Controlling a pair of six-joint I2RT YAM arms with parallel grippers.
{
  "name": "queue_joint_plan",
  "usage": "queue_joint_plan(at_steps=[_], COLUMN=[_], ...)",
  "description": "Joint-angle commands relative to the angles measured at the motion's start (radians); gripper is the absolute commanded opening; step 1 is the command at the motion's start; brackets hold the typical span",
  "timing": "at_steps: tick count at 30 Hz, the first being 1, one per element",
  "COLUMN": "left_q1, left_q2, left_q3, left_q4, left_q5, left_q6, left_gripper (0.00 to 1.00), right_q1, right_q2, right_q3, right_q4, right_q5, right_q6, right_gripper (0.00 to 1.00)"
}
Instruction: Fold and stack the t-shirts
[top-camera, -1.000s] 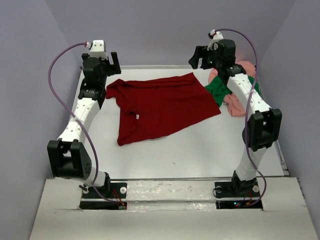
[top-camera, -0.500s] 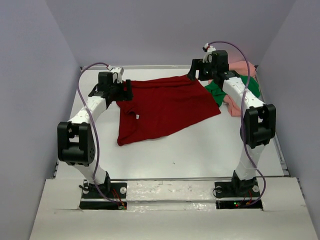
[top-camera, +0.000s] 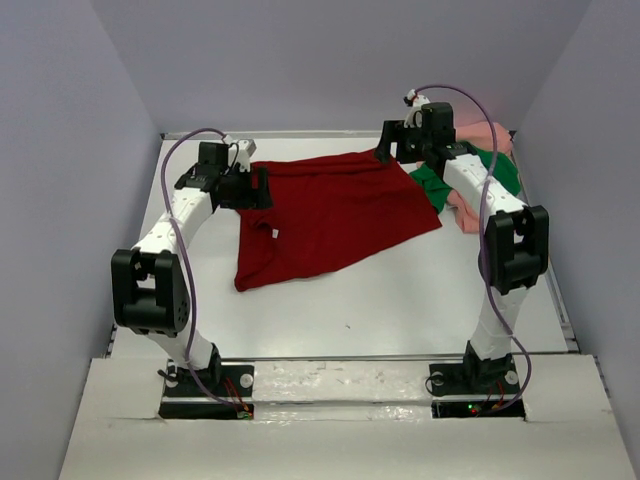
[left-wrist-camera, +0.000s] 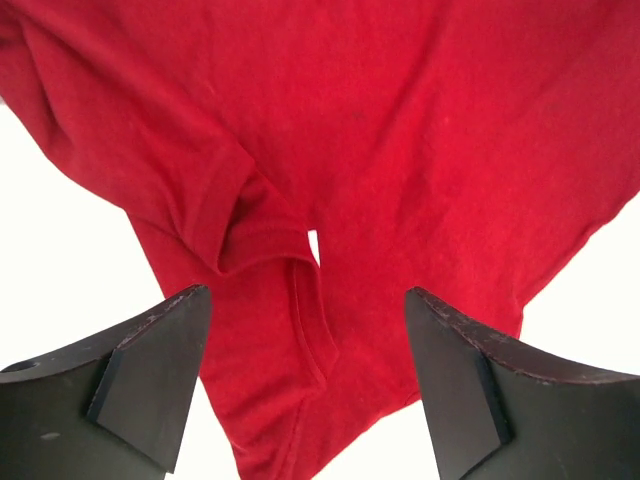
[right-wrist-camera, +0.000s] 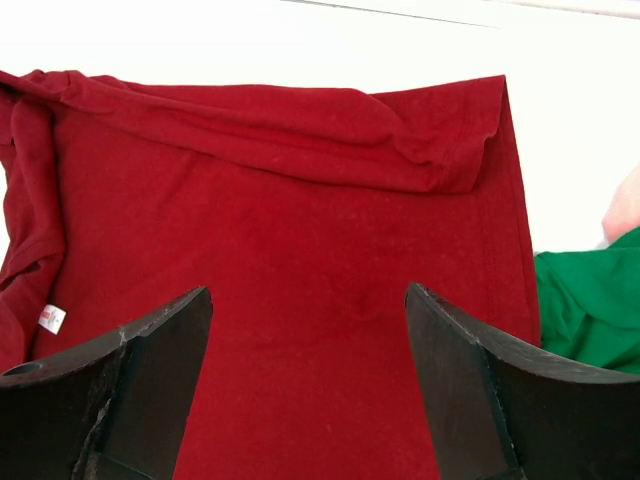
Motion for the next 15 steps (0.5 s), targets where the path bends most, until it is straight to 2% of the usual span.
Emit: queue_joint_plan(at_steps=[1,9,13,15], left_q1=[-0.005,-0.007,-0.016,-0.027], left_q2=[-0.027,0.067,0.206,0.28], left_q3=[-0.019,0.021,0.074,0.152], left_q4=[-0.052,-0.096,-0.107,-0.155], left_q5=[0.02,-0.014,0.029,0.031], left_q6=[0.004,0.007,0.01,0.015], left_gripper=[0.87,0.85,0.84,0.83], right_q1=[0.005,0.014,0.014,0.014], right_q2=[0.003,0.014,0.029,0.032], right_q3=[0.047,0.052,0.064,0.066], right_q4=[0.005,0.004,0.002,0.001], right_q5=[0.003,-0.002,-0.006,-0.005], right_q6=[0.0,0.001,0.006,0.004], right_gripper=[0.83,0.83,0.82,0.82])
